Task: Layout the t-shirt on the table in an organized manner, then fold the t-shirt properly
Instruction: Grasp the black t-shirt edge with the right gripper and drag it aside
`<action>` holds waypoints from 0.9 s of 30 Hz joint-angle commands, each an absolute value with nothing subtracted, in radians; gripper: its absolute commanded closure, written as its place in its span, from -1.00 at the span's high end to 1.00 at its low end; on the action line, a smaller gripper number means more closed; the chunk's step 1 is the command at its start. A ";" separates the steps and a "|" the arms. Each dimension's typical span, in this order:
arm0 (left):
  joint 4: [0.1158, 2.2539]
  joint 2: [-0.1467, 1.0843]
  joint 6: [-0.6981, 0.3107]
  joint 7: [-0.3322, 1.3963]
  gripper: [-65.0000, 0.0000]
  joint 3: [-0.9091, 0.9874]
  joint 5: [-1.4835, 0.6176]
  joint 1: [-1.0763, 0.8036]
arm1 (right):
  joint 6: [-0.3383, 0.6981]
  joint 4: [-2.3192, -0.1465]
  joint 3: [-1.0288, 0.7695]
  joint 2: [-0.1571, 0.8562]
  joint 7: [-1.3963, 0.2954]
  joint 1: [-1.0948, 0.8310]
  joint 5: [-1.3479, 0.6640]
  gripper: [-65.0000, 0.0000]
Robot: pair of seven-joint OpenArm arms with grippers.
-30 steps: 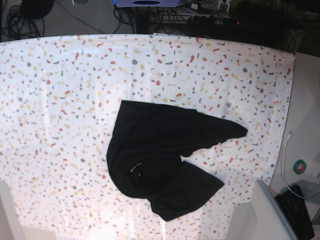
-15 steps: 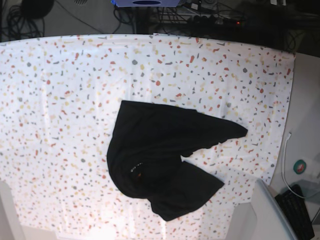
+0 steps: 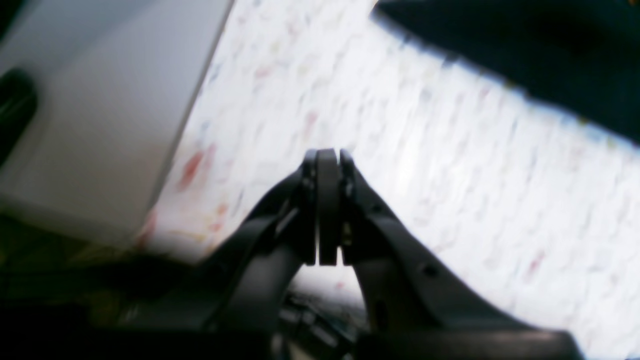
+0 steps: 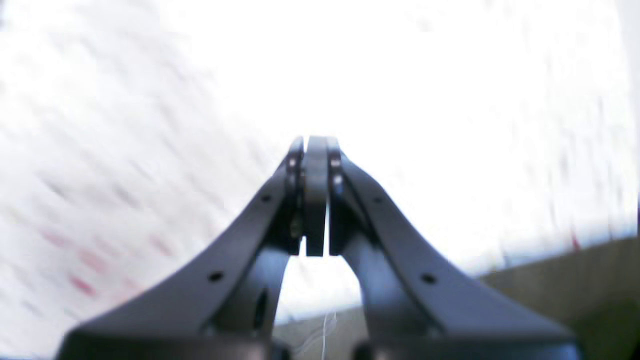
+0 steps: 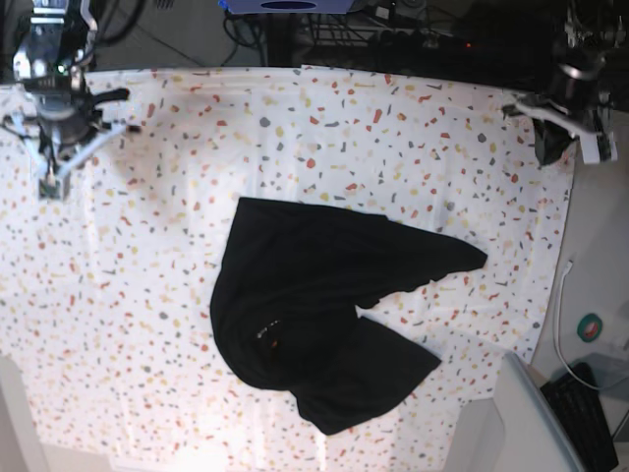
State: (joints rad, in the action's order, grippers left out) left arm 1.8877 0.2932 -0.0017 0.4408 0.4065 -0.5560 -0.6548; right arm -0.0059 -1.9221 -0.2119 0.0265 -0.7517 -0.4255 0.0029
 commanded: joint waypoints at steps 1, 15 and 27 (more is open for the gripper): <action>1.900 0.275 -0.007 0.506 -0.68 0.412 -0.559 -0.607 | -0.004 -1.937 -0.171 0.047 -0.782 -0.367 -0.002 -0.82; 1.750 0.216 -0.008 0.680 -0.23 0.427 -0.555 -0.321 | -0.010 -1.331 0.064 -0.035 -0.688 0.143 -0.173 0.24; 1.672 0.231 -0.010 0.680 -0.44 0.579 -0.553 -0.361 | -0.007 -1.081 0.065 -0.104 -0.568 0.219 -0.188 0.24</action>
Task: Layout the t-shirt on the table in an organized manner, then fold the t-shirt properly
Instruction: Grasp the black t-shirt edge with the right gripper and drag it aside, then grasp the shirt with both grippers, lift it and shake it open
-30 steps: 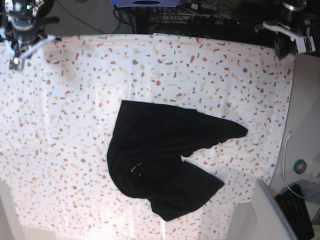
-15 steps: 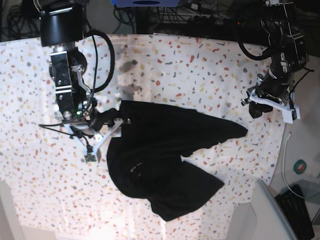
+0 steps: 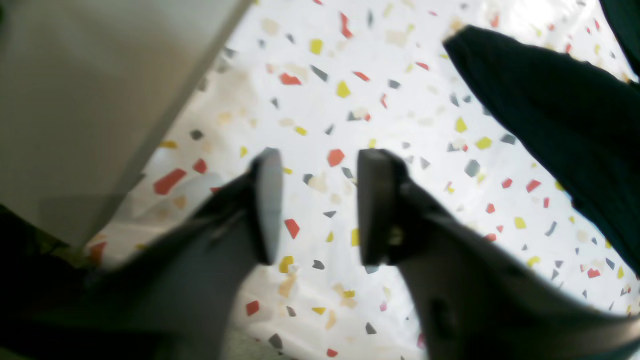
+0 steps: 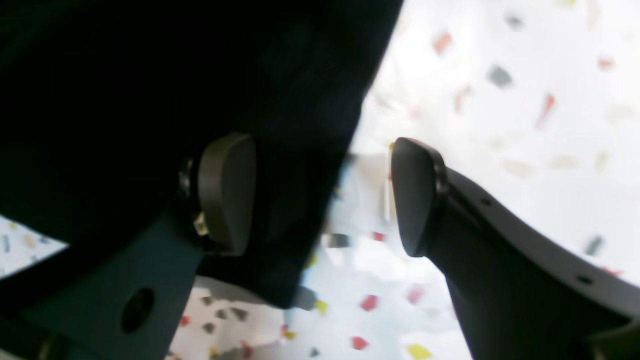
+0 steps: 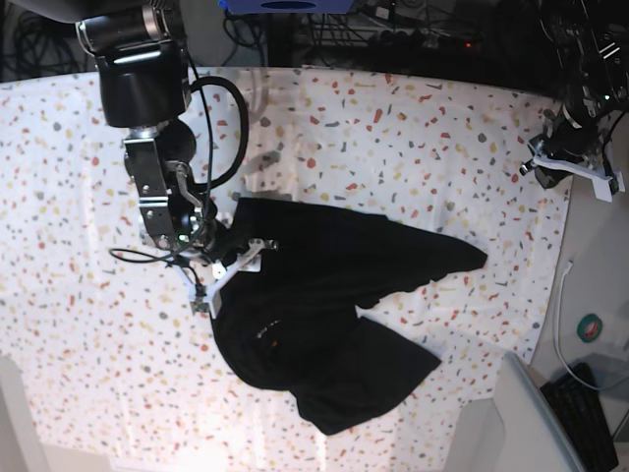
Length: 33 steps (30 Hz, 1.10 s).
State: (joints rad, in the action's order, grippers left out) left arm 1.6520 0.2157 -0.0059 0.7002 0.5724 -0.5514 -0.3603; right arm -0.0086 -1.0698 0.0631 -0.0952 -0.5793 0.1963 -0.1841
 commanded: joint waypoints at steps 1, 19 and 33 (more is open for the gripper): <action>1.667 0.231 -0.010 0.680 -0.64 0.579 -0.553 -0.361 | -0.007 -1.052 0.065 -0.104 -0.561 0.231 -0.188 0.24; 1.661 0.231 -0.010 0.680 -1.00 0.581 -0.553 -0.331 | -0.008 -1.713 -0.025 0.239 -0.895 0.154 -0.188 -1.00; 1.612 0.274 -0.008 0.680 -1.00 0.509 -0.549 -0.328 | -0.004 -2.041 0.120 0.335 -0.542 -0.159 -0.191 -1.00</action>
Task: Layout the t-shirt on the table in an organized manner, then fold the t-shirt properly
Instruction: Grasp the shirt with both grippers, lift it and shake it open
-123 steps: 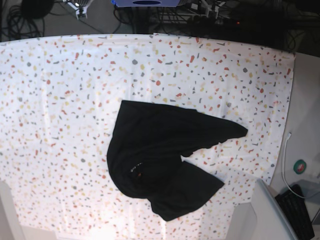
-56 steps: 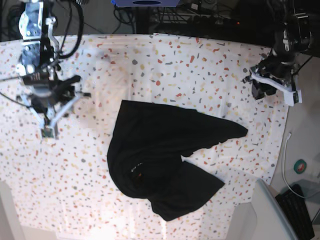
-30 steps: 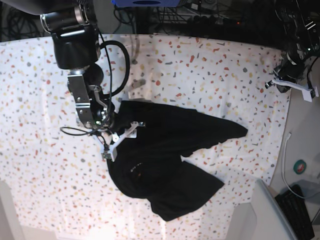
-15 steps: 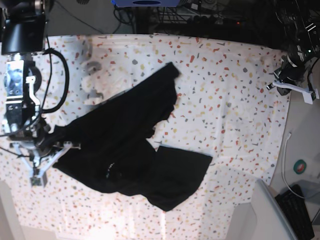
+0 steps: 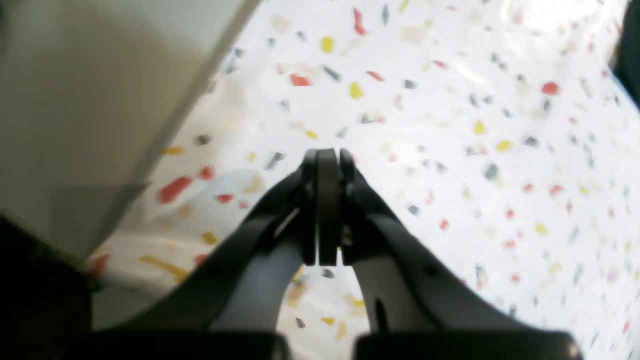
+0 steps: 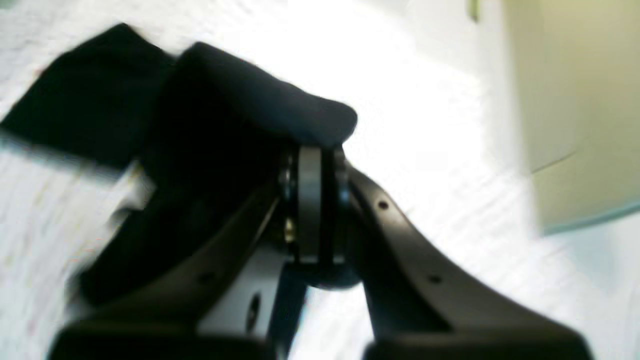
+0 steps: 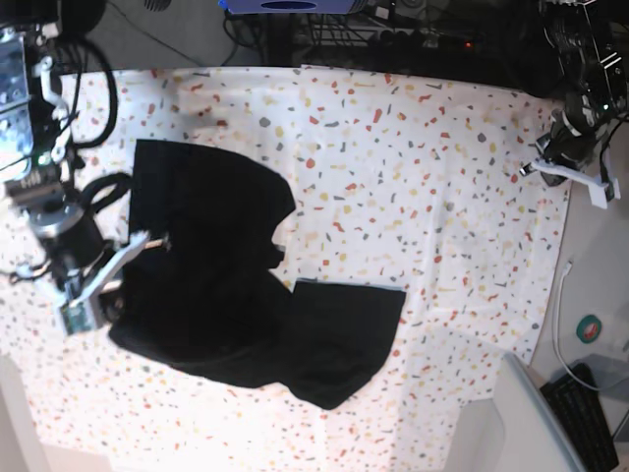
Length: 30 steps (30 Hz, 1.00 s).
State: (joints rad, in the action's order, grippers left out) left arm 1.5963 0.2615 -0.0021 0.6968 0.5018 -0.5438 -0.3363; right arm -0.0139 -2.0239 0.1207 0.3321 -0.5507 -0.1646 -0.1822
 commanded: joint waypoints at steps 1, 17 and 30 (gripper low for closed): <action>1.612 0.283 -0.008 0.680 -1.00 0.479 -0.530 -0.328 | -0.004 -2.041 0.160 0.326 -0.504 -0.222 -0.191 -1.00; 1.093 0.068 -0.008 0.677 1.00 0.177 -0.348 0.260 | -0.007 -1.931 0.360 0.286 -0.421 -0.377 -0.188 -1.00; 0.512 -0.044 -0.010 0.374 1.00 0.165 -0.337 0.530 | -0.007 -1.890 0.325 0.288 -0.466 -0.390 -0.186 -1.00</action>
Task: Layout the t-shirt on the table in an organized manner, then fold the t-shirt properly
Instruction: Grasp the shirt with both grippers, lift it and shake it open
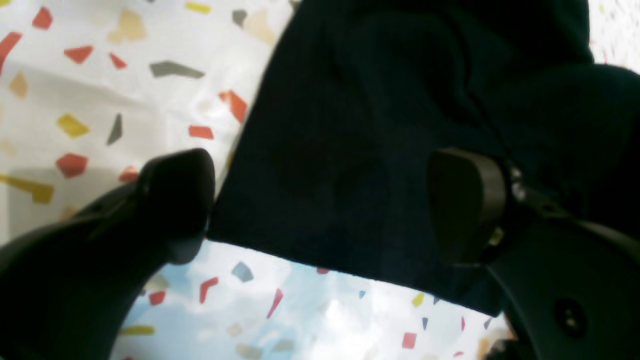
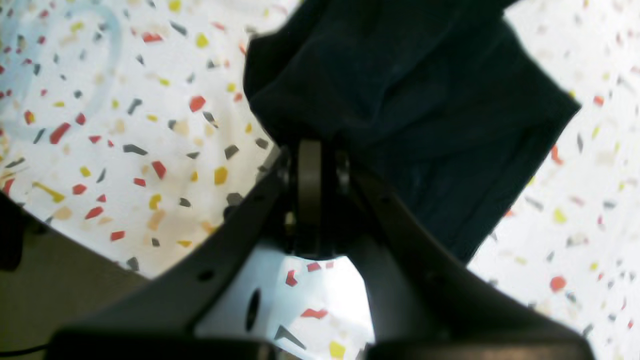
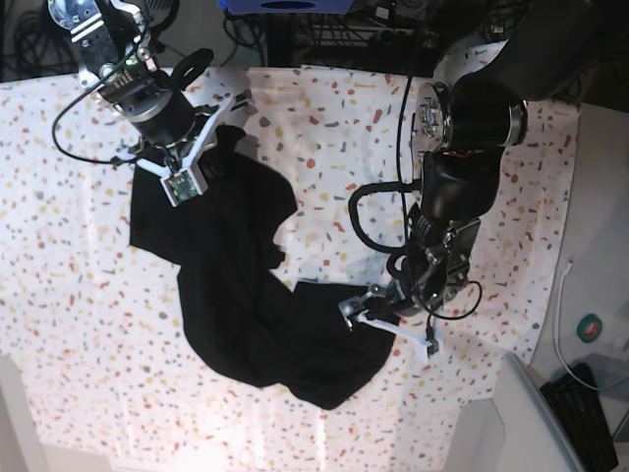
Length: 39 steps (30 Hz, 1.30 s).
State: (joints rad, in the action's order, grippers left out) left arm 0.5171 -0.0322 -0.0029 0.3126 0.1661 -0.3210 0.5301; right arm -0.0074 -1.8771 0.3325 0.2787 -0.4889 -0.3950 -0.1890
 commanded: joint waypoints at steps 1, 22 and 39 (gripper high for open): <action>0.513 -0.044 -0.010 0.374 0.68 0.165 -0.337 0.527 | -0.007 -1.877 0.315 0.288 -0.466 -0.392 -0.186 -1.00; 1.403 0.093 -0.004 0.926 -1.00 0.108 -0.338 0.421 | 0.050 -1.537 -0.001 0.567 -0.463 -0.013 -0.186 -1.00; 1.360 -0.028 -0.002 0.969 -1.00 0.096 -0.455 0.993 | 0.532 -1.555 -0.024 0.608 -0.489 0.713 0.401 -1.00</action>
State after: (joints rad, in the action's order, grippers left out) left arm 1.3472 -0.0303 -0.0010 0.9844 0.0933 -0.4488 0.9600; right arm 0.5323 -1.5471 -0.0105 0.5907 -0.4850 0.6971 0.3954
